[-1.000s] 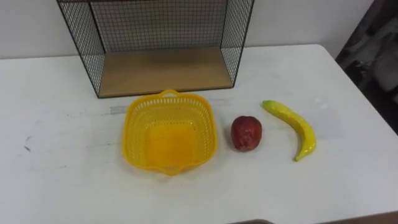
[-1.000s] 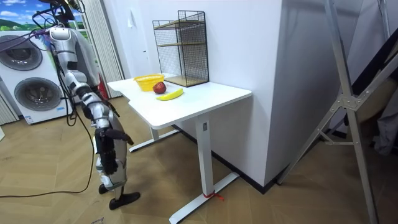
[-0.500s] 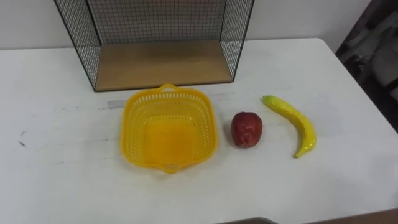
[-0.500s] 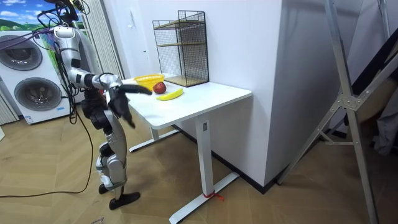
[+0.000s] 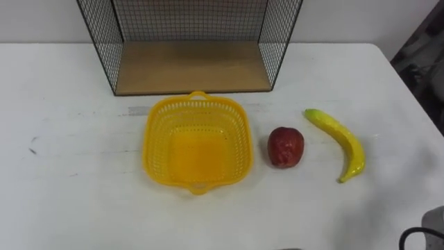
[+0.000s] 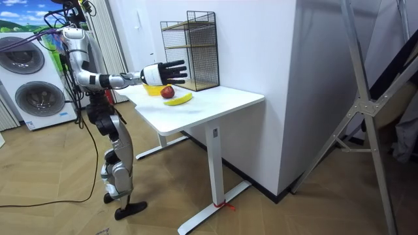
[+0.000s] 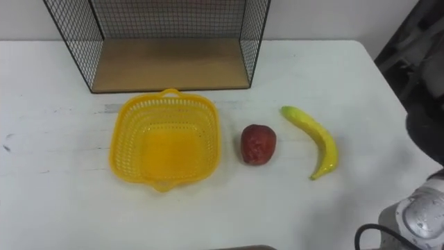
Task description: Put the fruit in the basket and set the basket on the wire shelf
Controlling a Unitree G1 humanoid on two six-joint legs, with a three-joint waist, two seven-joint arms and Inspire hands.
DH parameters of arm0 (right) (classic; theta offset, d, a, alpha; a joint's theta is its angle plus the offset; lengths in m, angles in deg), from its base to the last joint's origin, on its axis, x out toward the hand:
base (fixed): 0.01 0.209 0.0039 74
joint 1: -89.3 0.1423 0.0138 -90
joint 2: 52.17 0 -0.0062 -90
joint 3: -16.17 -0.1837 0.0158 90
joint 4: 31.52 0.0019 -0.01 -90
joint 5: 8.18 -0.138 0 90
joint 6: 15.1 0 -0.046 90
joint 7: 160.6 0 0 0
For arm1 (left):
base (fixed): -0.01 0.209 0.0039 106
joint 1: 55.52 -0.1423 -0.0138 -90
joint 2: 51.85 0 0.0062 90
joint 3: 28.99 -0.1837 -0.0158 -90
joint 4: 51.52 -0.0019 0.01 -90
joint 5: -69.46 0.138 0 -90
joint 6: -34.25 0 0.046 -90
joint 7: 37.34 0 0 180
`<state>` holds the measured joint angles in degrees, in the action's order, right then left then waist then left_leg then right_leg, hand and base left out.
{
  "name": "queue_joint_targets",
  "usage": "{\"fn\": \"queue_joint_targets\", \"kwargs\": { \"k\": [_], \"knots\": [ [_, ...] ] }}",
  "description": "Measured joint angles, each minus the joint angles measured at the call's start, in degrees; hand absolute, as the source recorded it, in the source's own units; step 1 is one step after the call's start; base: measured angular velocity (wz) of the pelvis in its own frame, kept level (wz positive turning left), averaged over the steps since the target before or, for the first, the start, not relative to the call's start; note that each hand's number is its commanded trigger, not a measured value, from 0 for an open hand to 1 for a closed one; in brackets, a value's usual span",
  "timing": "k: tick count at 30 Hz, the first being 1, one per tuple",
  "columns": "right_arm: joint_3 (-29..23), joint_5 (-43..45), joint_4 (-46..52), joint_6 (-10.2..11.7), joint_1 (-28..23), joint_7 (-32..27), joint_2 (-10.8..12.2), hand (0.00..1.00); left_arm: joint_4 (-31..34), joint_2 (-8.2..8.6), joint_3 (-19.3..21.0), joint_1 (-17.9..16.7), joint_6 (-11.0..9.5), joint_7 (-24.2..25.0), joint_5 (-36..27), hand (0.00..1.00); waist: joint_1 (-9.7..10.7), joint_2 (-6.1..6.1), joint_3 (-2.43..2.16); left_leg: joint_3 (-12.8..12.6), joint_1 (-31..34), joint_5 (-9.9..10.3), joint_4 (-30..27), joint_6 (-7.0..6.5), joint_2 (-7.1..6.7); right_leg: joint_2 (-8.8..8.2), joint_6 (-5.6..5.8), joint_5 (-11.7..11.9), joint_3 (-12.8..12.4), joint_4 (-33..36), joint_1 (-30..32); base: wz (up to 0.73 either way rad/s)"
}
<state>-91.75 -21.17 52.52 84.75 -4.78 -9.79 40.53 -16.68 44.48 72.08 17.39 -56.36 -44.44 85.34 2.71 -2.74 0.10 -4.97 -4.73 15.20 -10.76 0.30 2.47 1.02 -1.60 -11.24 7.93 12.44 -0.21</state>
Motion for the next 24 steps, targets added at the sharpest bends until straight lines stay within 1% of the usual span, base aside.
{"fn": "queue_joint_targets", "kwargs": {
  "k": [2, 7, 9, 15, 19, 24],
  "knots": [
    [1.2, 1.5, 0.0, 0.0, 0.0, 2.7, -0.5, 0.00, 0.0, -0.29, -0.5, 0.0, -0.2, 0.0, 0.0, 0.00, -0.2, 0.03, 0.01, 0.4, 0.0, 0.0, 0.0, 0.00, -0.02, -0.01, 0.01, 0.0, 0.0, -0.1, -0.2, 0.09],
    [3.4, 4.9, -0.1, -0.3, 0.0, 9.6, -0.6, 0.00, -0.2, -0.37, -0.8, -0.2, -0.2, 0.0, 0.0, 0.00, -0.5, 0.19, 0.03, 0.5, -0.5, 0.0, 0.0, 0.01, 0.04, 0.03, 0.00, 0.3, 0.1, -0.9, -1.0, 0.02],
    [3.5, 6.3, -0.1, -1.2, 0.0, 12.2, -0.6, 0.00, -0.2, -0.37, -0.8, -0.2, -0.2, 0.0, 0.0, 0.00, -1.1, 0.21, 0.02, 0.5, -0.5, 0.0, 0.0, 0.01, 0.04, 0.00, 0.01, 0.4, 0.1, -0.8, -1.0, 0.00],
    [6.0, 6.9, -0.1, -1.3, 0.0, 17.0, -1.5, 0.00, -0.2, -0.37, -1.3, -0.1, -0.2, 0.0, -0.1, 0.00, -1.3, 0.16, 0.01, 0.5, -0.9, 0.0, 0.0, 0.01, 0.04, -0.07, 0.02, 0.4, 0.2, -0.9, -1.7, 0.00],
    [6.6, 7.2, -0.1, -1.3, 0.0, 18.8, -1.6, 0.00, -0.2, -0.37, -1.4, -0.2, -0.2, -0.1, -0.3, 0.00, -1.4, -0.07, -0.17, 0.5, -1.0, 0.0, 0.0, 0.01, 0.03, -0.34, 0.02, 0.4, 0.2, -0.8, -1.9, 0.00],
    [7.8, 11.6, -0.1, -1.4, 0.0, 21.8, -1.6, 0.00, -0.6, -0.36, -2.5, -0.2, -0.2, -0.1, -0.1, 0.00, -1.6, -0.08, -0.18, 0.4, -1.0, -0.1, -0.1, -0.08, -0.03, -0.37, 0.03, 0.5, 0.1, -0.8, -1.9, 0.00]
  ]
}}
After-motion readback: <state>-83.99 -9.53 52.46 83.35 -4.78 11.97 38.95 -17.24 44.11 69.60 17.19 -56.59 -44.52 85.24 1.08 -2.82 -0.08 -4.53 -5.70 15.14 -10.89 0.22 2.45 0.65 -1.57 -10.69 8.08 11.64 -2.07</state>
